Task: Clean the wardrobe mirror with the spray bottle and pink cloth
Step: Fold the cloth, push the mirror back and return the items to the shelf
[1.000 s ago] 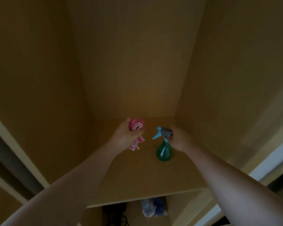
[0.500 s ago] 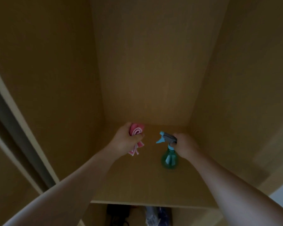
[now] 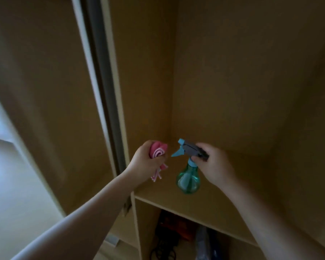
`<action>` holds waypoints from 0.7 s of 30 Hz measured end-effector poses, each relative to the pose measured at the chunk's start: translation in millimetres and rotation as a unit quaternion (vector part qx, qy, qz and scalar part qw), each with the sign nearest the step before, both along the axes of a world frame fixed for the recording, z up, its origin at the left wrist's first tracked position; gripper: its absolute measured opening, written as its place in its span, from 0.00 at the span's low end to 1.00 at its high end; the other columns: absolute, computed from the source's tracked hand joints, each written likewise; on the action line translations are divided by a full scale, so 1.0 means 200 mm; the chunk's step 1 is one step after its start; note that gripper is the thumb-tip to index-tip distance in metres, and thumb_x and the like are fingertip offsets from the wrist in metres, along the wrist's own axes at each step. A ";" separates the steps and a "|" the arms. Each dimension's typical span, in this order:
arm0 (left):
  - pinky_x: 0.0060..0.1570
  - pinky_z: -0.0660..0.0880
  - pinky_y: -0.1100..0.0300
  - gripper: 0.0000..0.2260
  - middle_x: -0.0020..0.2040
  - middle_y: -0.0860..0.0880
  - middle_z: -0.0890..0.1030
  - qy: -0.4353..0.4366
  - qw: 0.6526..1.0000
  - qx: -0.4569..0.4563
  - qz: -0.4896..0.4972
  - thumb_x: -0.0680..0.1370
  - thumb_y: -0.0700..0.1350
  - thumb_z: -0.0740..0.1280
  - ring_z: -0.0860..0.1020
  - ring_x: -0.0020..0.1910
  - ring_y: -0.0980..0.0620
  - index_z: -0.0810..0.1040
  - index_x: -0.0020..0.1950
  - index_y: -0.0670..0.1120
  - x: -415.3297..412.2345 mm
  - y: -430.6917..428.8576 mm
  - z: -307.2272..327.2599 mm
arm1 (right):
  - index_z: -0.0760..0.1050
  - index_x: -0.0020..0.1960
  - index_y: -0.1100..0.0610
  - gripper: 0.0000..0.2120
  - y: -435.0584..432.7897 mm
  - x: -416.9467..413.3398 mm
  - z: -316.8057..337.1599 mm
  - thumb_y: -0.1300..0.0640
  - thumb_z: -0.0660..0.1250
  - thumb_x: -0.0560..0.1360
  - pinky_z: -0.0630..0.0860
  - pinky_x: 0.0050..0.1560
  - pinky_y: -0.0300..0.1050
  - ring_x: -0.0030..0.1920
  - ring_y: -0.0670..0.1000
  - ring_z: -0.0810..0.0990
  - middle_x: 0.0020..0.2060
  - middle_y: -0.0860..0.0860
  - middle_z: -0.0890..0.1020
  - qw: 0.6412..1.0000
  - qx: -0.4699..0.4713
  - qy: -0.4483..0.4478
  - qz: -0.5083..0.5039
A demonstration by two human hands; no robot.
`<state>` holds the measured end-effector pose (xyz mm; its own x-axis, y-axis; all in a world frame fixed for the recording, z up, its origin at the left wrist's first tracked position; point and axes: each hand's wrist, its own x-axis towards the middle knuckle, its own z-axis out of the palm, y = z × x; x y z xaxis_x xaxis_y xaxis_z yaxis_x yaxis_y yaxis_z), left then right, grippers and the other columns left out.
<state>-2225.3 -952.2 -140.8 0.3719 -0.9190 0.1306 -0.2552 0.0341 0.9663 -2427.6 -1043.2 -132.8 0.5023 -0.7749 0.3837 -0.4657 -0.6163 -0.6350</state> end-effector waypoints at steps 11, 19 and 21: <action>0.33 0.82 0.44 0.12 0.42 0.44 0.81 -0.008 0.995 -0.024 0.098 0.73 0.37 0.73 0.85 0.35 0.44 0.76 0.51 0.49 0.74 0.82 0.00 | 0.80 0.55 0.51 0.12 0.72 0.73 0.05 0.60 0.73 0.72 0.76 0.43 0.29 0.46 0.37 0.80 0.42 0.41 0.82 0.991 -0.039 -0.043 0.124; 0.39 0.83 0.49 0.16 0.49 0.44 0.80 -0.051 0.994 0.004 0.101 0.72 0.39 0.74 0.84 0.40 0.47 0.75 0.57 0.47 1.31 1.33 0.01 | 0.79 0.50 0.47 0.08 1.14 1.25 -0.07 0.57 0.71 0.73 0.76 0.39 0.34 0.41 0.39 0.80 0.37 0.41 0.81 0.994 0.008 -0.008 0.107; 0.40 0.83 0.50 0.17 0.49 0.45 0.79 -0.059 0.993 0.011 0.099 0.72 0.40 0.74 0.84 0.42 0.48 0.75 0.58 0.47 1.40 1.38 0.00 | 0.79 0.49 0.48 0.07 1.19 1.34 -0.10 0.58 0.71 0.73 0.78 0.42 0.42 0.40 0.42 0.80 0.37 0.42 0.81 0.994 0.018 -0.013 0.107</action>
